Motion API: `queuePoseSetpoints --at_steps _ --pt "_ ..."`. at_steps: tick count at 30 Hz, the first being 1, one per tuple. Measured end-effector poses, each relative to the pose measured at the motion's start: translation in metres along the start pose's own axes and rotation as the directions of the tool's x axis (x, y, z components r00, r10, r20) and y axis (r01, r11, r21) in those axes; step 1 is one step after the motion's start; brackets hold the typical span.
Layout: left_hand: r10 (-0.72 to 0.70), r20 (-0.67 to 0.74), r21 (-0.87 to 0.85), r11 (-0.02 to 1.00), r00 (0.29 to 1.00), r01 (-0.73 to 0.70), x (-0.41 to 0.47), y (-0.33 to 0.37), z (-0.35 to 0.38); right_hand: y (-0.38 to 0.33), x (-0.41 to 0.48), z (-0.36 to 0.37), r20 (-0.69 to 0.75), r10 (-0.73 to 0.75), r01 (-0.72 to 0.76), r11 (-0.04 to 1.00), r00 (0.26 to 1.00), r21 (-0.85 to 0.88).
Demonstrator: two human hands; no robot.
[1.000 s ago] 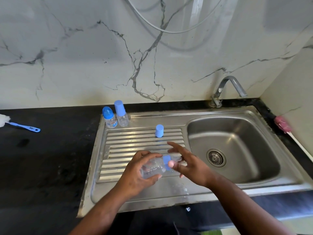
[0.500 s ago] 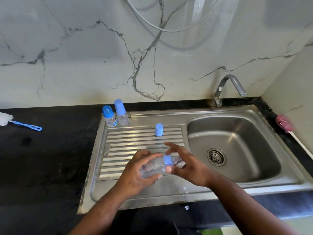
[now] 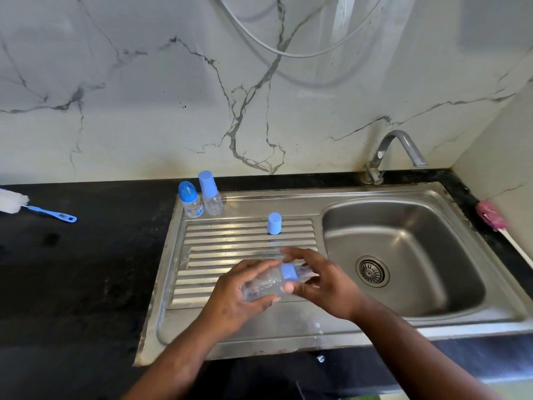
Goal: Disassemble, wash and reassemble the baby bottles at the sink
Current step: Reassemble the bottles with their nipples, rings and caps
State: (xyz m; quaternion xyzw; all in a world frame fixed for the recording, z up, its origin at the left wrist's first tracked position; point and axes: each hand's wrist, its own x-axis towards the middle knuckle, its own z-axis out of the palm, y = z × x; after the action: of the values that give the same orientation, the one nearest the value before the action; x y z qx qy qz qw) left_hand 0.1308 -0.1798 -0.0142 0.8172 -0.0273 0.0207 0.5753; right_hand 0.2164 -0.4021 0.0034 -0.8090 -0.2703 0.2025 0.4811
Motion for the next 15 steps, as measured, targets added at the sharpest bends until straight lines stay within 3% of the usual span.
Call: queuePoseSetpoints --at_steps 4,8,12,15 --pt "-0.12 0.083 -0.082 0.989 0.989 0.127 0.003 -0.001 -0.004 0.004 0.004 0.002 -0.023 -0.116 0.114 0.991 0.993 -0.065" --pt "-0.172 0.135 -0.09 0.979 0.976 0.185 0.006 -0.007 -0.006 0.009 0.011 0.009 -0.078 -0.106 0.1 0.991 0.991 -0.087" --pt "-0.091 0.047 0.089 0.992 0.995 0.086 0.01 -0.016 -0.005 0.018 0.022 0.017 -0.105 0.045 -0.049 0.998 0.993 -0.03" --pt "-0.103 0.029 0.091 0.991 0.994 0.1 0.014 -0.028 -0.008 0.024 0.035 0.022 0.011 0.182 -0.182 0.982 0.983 0.057"
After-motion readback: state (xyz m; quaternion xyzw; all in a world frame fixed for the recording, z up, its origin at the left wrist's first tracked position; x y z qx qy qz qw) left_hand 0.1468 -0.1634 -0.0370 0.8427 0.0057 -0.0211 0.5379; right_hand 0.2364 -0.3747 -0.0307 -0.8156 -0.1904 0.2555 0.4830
